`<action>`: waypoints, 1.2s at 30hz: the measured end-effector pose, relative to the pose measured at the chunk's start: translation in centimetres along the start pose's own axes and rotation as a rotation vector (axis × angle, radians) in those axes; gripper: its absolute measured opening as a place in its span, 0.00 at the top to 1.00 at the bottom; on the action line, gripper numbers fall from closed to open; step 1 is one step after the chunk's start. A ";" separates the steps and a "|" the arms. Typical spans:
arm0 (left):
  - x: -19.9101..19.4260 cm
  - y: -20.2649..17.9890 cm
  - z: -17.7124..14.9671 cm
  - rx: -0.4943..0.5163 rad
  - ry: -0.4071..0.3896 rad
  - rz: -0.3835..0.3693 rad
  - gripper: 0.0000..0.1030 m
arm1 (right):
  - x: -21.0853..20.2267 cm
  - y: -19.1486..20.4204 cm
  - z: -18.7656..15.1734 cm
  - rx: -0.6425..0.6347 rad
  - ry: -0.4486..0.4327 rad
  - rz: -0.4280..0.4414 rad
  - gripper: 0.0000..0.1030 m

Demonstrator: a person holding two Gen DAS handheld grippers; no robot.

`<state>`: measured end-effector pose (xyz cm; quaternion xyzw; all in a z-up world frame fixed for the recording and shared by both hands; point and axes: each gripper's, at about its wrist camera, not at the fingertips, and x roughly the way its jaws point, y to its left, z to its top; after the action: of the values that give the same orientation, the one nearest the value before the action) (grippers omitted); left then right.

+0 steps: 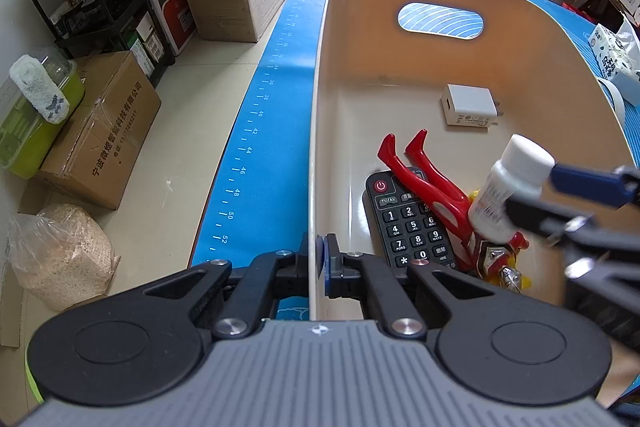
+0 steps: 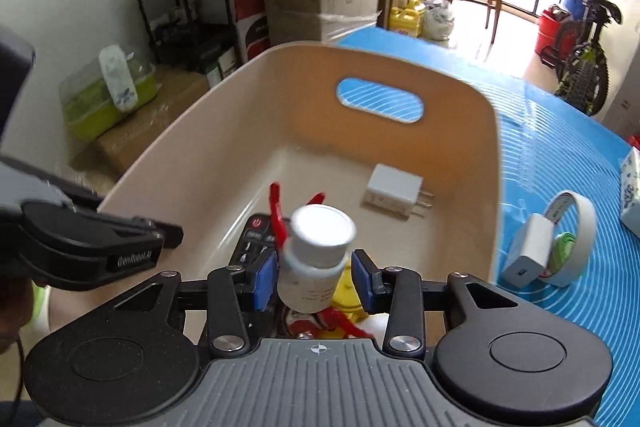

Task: Organize rigid objects
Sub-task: 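Carry the pill bottle into the basket beside the charger and release, then grasp the white tape roll with the right tool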

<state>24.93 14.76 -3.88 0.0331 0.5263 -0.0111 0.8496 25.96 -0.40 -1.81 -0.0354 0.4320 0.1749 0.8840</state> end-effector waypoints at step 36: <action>0.1 -0.3 0.0 0.007 0.002 0.010 0.94 | 3.3 -16.5 -2.1 0.283 -0.132 -0.370 0.54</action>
<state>24.91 14.50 -3.99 0.0385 0.5269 -0.0087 0.8490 31.86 -15.33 -7.13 0.0215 0.3798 -0.0505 0.9234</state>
